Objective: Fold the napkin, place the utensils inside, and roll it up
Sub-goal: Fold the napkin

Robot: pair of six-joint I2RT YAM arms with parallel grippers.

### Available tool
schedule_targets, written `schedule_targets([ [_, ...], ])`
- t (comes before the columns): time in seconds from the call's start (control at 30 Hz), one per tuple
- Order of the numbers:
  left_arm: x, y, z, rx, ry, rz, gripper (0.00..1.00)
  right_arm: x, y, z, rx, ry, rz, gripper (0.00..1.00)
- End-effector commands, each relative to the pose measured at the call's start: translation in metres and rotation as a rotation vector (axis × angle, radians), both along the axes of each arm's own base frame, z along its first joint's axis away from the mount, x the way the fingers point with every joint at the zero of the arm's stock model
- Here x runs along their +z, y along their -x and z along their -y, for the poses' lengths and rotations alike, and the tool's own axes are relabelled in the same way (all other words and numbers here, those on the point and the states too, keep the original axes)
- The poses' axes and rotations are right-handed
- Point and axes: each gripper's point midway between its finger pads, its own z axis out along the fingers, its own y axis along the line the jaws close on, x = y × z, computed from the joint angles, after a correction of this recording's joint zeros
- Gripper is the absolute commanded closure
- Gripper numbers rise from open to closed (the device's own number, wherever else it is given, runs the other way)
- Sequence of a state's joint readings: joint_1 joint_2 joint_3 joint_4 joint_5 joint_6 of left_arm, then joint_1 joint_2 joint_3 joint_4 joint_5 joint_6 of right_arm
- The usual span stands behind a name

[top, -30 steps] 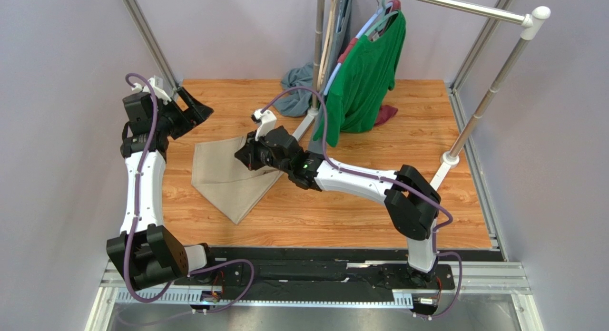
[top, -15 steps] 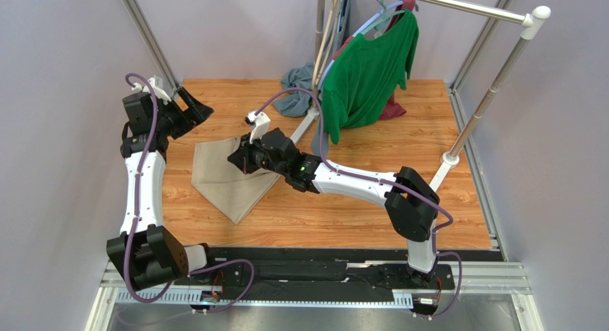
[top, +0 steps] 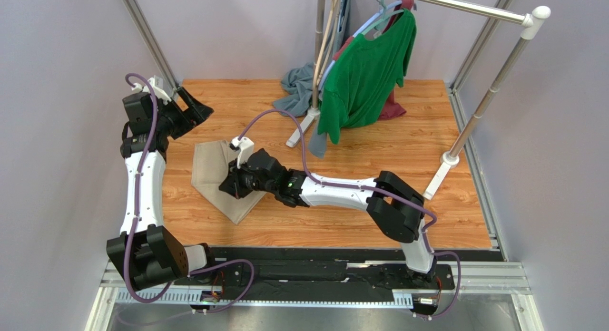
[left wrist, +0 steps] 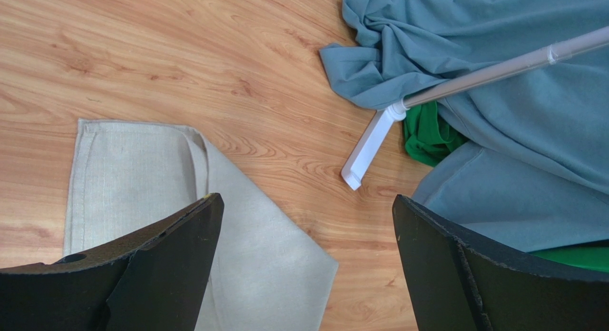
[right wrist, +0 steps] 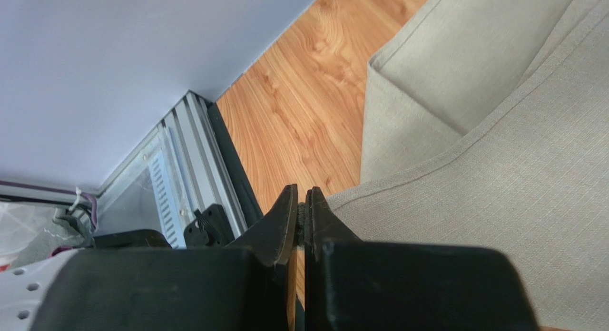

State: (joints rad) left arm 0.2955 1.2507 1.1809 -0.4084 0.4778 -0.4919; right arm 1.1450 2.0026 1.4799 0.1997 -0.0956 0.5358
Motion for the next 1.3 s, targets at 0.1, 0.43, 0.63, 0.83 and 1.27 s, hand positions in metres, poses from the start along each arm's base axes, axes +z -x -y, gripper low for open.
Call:
schedule_targets([
  [0.1,0.018,0.003,-0.002,0.004,-0.009,0.053,0.02,-0.03,0.006,-0.006,0.026,0.02,-0.009,1.0],
  [0.43,0.018,0.002,-0.001,0.003,-0.008,0.052,0.02,-0.063,0.012,-0.006,0.018,0.057,-0.011,1.0],
  [0.63,0.017,0.002,-0.001,0.001,-0.007,0.051,0.02,-0.067,0.019,-0.013,0.032,0.052,-0.001,1.0],
  [0.83,0.012,0.001,-0.003,0.012,-0.01,0.037,0.02,-0.053,0.026,-0.01,0.084,0.067,0.027,0.57],
  [1.27,-0.043,-0.008,-0.028,0.1,-0.063,-0.113,0.01,-0.04,-0.101,0.084,0.009,0.339,0.146,0.33],
])
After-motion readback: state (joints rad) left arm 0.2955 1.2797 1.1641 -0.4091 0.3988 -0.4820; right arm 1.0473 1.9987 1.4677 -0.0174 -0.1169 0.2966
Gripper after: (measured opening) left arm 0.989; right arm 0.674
